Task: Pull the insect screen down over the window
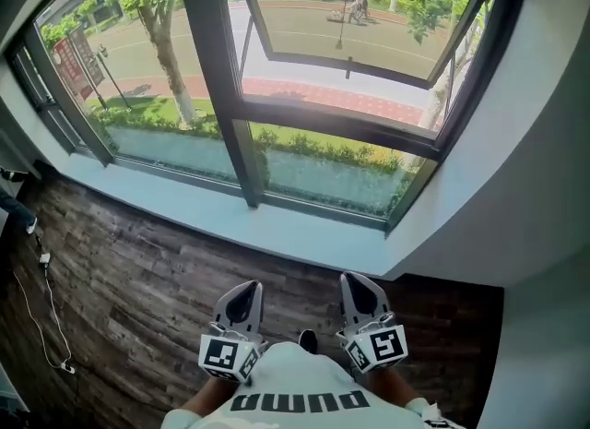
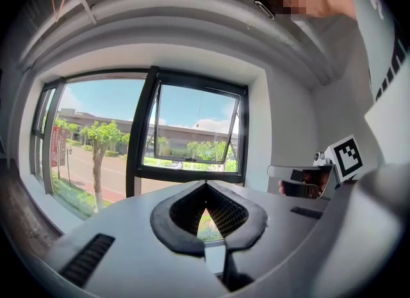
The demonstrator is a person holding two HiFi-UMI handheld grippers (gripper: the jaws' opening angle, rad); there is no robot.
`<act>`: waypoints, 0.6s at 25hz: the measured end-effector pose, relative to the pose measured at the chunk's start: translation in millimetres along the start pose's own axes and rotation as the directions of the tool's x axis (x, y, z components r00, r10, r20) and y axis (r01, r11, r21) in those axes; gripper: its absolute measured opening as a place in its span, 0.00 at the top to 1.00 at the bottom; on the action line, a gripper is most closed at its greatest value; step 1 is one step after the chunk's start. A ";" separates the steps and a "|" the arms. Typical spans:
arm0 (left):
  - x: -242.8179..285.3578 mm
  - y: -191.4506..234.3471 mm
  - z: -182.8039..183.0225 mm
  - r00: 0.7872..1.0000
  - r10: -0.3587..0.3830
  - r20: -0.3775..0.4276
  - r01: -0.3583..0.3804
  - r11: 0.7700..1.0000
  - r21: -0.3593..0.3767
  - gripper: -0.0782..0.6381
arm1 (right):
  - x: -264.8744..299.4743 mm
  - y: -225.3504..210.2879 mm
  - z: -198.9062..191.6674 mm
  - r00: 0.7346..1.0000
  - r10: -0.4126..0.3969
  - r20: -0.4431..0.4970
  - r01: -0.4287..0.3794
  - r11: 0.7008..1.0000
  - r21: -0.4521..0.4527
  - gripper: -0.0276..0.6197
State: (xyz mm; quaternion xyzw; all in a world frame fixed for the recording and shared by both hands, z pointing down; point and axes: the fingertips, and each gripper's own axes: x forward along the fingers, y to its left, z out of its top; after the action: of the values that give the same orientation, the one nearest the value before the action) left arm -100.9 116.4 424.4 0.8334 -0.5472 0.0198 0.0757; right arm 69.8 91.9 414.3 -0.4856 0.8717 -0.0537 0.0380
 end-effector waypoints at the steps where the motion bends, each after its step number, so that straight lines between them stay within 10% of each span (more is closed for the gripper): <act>1: 11.2 -1.1 1.4 1.000 -0.004 -0.001 0.004 1.000 0.004 0.88 | 6.2 -10.8 1.7 1.000 -0.001 0.002 0.001 1.000 -0.004 0.95; 15: 160.3 29.0 27.7 0.998 -0.069 -0.009 0.069 0.998 0.016 0.88 | 76.7 -120.7 20.6 0.995 -0.103 0.010 0.103 0.994 -0.022 0.95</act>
State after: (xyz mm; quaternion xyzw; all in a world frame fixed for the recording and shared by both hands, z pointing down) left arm -64.6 -44.8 418.6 0.8522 -0.5177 0.0252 0.0721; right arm 133.6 -37.6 408.6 -0.5306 0.8458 -0.0440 0.0335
